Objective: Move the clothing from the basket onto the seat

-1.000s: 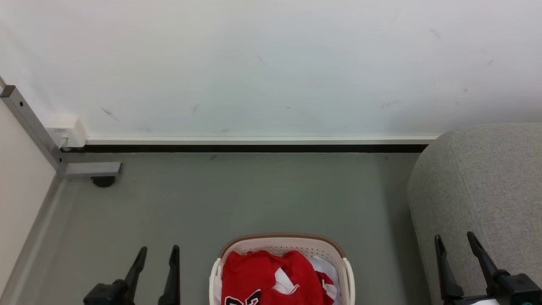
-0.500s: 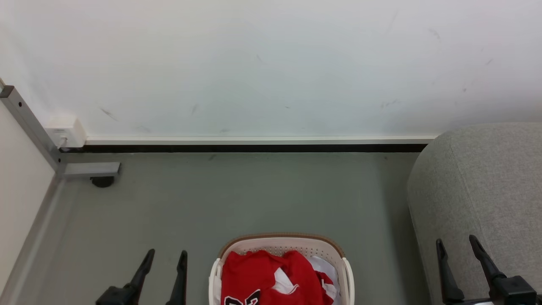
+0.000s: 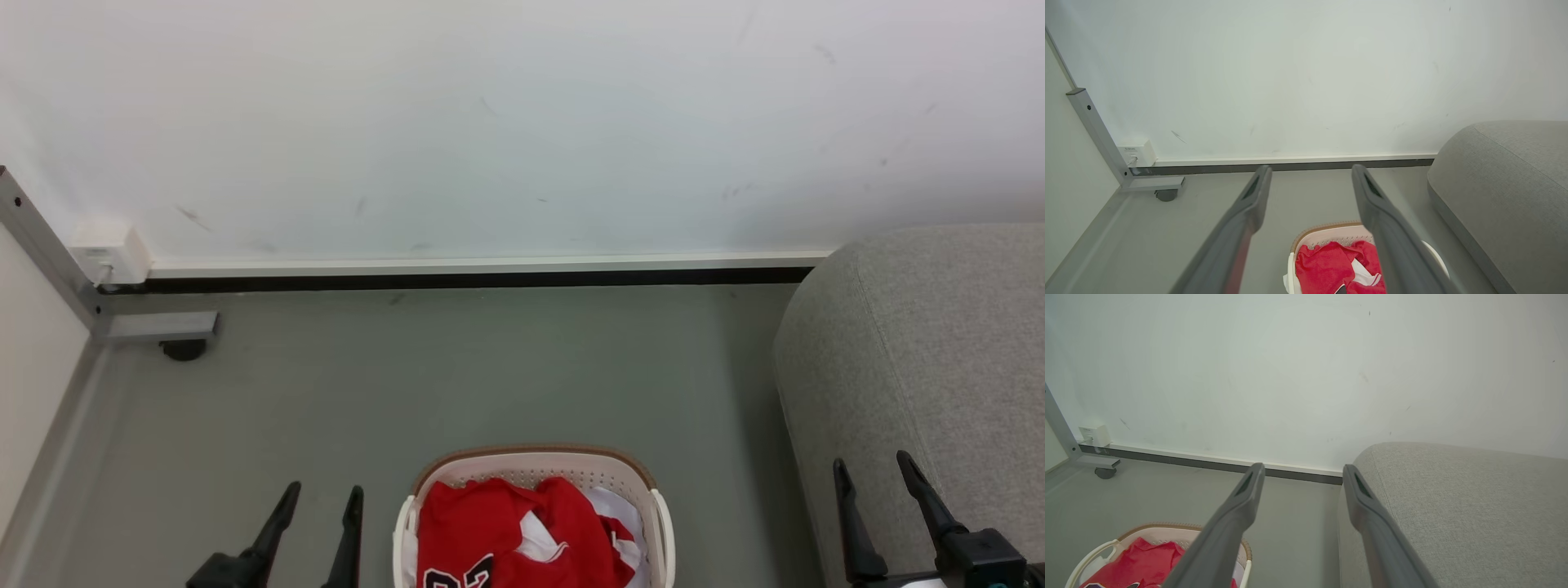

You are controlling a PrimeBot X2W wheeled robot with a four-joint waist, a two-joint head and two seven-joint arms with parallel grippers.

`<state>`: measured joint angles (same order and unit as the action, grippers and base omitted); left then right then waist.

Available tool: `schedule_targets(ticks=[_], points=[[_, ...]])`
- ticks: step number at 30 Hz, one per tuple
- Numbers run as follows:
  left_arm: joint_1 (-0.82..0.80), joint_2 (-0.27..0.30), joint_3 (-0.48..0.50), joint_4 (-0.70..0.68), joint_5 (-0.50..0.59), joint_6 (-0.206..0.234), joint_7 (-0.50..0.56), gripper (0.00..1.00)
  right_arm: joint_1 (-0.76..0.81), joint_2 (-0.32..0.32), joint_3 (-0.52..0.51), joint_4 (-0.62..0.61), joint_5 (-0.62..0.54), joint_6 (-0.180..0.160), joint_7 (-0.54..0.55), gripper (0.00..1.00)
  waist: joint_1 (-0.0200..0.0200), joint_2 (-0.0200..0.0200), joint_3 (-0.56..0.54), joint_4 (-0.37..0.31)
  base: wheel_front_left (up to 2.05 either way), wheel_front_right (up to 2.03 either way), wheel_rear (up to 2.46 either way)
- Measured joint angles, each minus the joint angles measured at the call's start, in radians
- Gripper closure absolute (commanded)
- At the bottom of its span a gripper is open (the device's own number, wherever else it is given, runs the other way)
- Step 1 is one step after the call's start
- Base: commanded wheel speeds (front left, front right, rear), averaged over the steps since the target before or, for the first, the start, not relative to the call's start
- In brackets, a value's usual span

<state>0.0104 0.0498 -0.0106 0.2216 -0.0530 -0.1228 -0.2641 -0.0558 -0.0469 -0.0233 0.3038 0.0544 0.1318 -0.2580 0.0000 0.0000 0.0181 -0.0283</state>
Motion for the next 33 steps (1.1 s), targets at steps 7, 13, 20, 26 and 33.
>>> schedule_targets(ticks=[7,13,20,26,33], points=[[-0.055,0.01,-0.025,0.007,0.001,-0.002,0.0,0.0,-0.034,0.001,0.027,-0.029,0.028,0.0,0.0,0.0,0.0,0.0,0.05,-0.034,0.0,0.0,0.0],[-0.159,0.036,-0.105,0.06,0.01,-0.006,0.0,0.0,-0.092,0.0,0.053,-0.063,0.069,0.0,-0.003,0.0,0.0,0.0,0.136,-0.075,0.0,0.0,0.0],[-0.322,0.095,-0.26,0.237,0.046,-0.009,0.007,0.0,-0.165,0.0,0.095,-0.115,0.133,0.0,-0.003,0.0,0.0001,0.0,0.275,-0.129,0.0,0.0,0.0],[-0.451,0.147,-0.384,0.382,0.063,-0.009,0.14,0.0,-0.236,0.0,0.137,-0.159,0.184,0.0,-0.003,0.0,0.0002,0.0,0.407,-0.178,0.0,0.0,0.0],[-0.55,0.183,-0.439,0.515,0.031,-0.009,0.273,0.0,-0.28,0.0,0.161,-0.198,0.234,0.0,-0.003,0.0,0.0003,0.0,0.536,-0.235,0.0,0.0,0.0]])
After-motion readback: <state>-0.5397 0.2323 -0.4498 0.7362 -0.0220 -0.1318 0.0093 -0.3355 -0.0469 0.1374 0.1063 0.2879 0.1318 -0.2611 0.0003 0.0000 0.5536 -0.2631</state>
